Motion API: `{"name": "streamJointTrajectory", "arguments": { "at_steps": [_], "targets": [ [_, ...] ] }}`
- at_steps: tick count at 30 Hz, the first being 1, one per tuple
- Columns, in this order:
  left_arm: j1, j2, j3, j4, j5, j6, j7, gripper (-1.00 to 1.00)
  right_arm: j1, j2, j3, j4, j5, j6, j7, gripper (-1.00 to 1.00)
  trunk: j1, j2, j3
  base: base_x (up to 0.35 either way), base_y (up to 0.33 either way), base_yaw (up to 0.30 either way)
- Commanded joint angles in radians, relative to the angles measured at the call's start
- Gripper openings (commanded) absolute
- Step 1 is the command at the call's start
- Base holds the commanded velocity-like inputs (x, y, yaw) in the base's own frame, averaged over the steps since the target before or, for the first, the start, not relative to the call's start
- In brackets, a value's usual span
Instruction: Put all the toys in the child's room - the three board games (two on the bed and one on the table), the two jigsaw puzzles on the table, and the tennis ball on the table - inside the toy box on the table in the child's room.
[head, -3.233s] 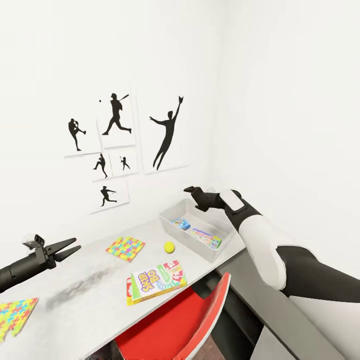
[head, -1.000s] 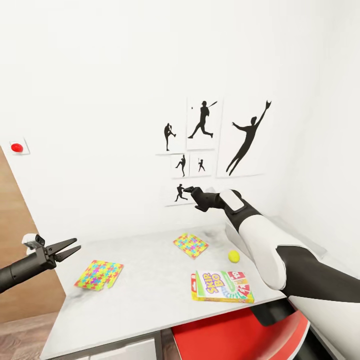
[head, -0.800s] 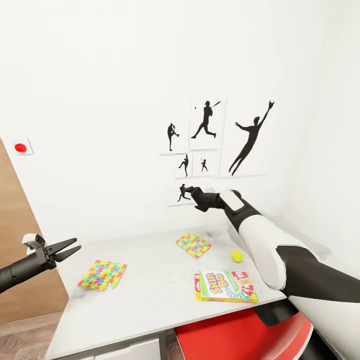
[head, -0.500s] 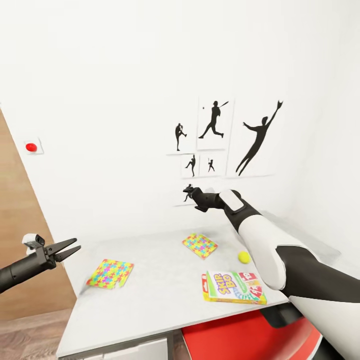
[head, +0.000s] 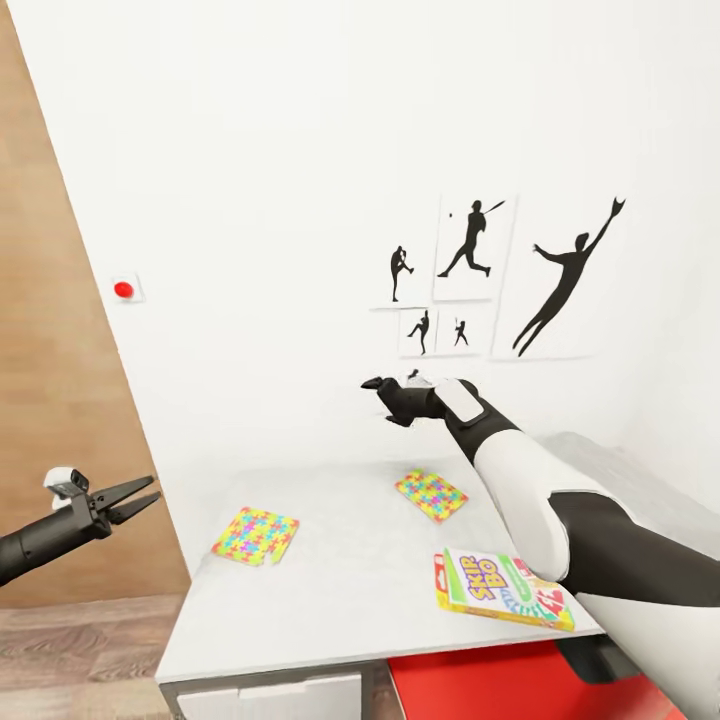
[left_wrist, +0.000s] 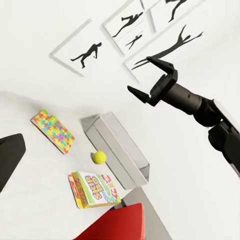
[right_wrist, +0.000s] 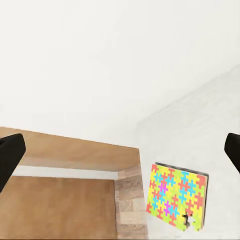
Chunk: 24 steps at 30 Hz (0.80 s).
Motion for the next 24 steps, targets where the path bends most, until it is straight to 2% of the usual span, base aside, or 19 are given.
{"name": "streamJointTrajectory", "arguments": {
  "at_steps": [1, 2, 5, 6, 8, 9, 12, 18, 24],
  "targets": [
    [-0.001, 0.0, 0.0, 0.0, -0.001, 0.011, -0.004, 1.0, 0.0, 0.011, 0.005, -0.002, -0.004, 0.017, -0.026, 1.0, 0.0, -0.001, -0.001, 0.0, 0.0, 0.261],
    [-0.001, 0.001, 0.0, 0.0, -0.001, 0.011, -0.004, 1.0, 0.0, 0.014, 0.013, -0.002, -0.003, 0.023, -0.039, 1.0, 0.0, -0.001, -0.001, 0.0, 0.0, 0.263],
    [-0.001, 0.001, -0.001, 0.0, -0.002, 0.011, -0.002, 1.0, 0.0, 0.014, 0.043, -0.002, -0.004, 0.05, -0.133, 1.0, 0.0, -0.001, -0.002, 0.0, 0.0, 0.267],
    [-0.001, 0.002, -0.002, 0.0, -0.002, 0.011, 0.002, 1.0, 0.0, 0.014, 0.053, -0.002, -0.006, 0.062, -0.2, 1.0, 0.0, -0.001, -0.003, 0.0, 0.0, 0.269],
    [-0.001, 0.002, -0.002, 0.0, -0.002, 0.011, 0.008, 1.0, 0.0, 0.014, 0.059, -0.002, -0.008, 0.074, -0.268, 1.0, 0.0, -0.001, -0.003, 0.0, 0.0, 0.27],
    [-0.001, 0.002, -0.002, 0.0, -0.003, 0.011, 0.015, 1.0, 0.0, 0.014, 0.062, -0.002, -0.01, 0.085, -0.331, 1.0, 0.0, -0.001, -0.004, 0.0, 0.0, 0.271],
    [-0.001, 0.003, -0.004, 0.0, -0.004, 0.01, 0.032, 1.0, 0.0, 0.014, 0.066, -0.002, -0.012, 0.102, -0.423, 1.0, 0.0, -0.001, -0.005, 0.0, 0.0, 0.233],
    [-0.001, 0.005, -0.006, 0.0, -0.005, 0.009, 0.079, 1.0, 0.0, 0.014, 0.069, -0.002, -0.014, 0.14, -0.486, 1.0, 0.0, -0.001, -0.006, 0.0, 0.0, 0.077],
    [-0.001, 0.006, -0.006, 0.0, -0.005, 0.002, 0.118, 1.0, 0.0, 0.014, 0.072, -0.002, -0.014, 0.175, -0.497, 1.0, 0.0, -0.001, -0.006, 0.0, 0.0, 0.013]
  ]
}}
